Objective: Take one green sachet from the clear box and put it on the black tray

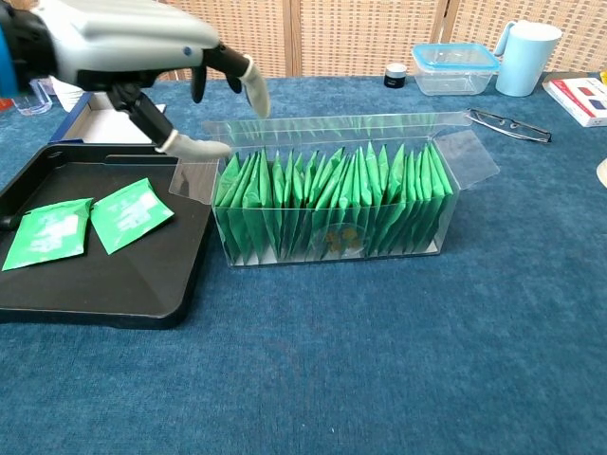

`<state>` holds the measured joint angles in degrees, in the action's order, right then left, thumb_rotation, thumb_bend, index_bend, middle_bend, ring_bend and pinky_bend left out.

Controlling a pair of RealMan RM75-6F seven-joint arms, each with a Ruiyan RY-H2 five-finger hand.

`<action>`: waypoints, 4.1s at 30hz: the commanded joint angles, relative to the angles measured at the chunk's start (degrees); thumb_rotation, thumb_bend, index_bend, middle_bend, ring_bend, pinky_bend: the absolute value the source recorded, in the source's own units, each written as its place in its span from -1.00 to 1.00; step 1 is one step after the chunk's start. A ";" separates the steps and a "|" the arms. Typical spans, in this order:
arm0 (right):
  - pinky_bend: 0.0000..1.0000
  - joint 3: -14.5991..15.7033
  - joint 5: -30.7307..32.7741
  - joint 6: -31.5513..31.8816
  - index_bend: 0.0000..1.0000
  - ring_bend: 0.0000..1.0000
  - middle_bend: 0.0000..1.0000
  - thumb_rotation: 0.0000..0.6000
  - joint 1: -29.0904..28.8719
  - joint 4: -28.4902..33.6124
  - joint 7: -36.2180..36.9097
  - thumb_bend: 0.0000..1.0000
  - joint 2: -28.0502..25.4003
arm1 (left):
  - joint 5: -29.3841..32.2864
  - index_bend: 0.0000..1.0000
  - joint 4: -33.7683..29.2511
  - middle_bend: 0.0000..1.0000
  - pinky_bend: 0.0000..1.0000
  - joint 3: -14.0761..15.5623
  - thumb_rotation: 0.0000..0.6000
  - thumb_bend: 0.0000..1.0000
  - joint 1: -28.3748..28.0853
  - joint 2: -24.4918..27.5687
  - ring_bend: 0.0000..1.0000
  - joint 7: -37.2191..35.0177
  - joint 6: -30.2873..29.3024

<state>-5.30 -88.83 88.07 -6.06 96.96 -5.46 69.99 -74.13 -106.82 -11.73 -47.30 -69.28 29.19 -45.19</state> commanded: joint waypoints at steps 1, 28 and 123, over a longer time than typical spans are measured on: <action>-0.65 0.09 0.15 0.28 -1.00 -0.67 -0.82 -0.18 0.31 -0.26 0.26 0.17 -0.04 | 2.79 -0.46 2.01 -0.53 -0.31 0.10 0.27 -0.37 -1.93 -2.92 -0.58 4.31 -0.95; -0.62 0.59 1.25 0.60 -1.00 -0.67 -0.82 -0.19 1.66 -1.14 1.89 0.17 0.21 | 21.45 -0.20 10.84 -0.53 -0.31 -2.83 0.27 -0.01 -11.22 -12.00 -0.55 8.60 -3.47; -0.62 0.62 0.81 2.97 -1.00 -0.67 -0.82 -0.17 4.38 -2.12 5.41 0.17 0.31 | 6.18 -0.27 19.61 -0.94 -0.45 2.31 1.00 -0.12 -21.84 -14.63 -1.00 1.25 4.90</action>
<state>-4.68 -88.01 91.04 -1.68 94.83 -0.05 70.30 -68.23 -87.44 -9.38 -68.87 -83.62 30.23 -40.54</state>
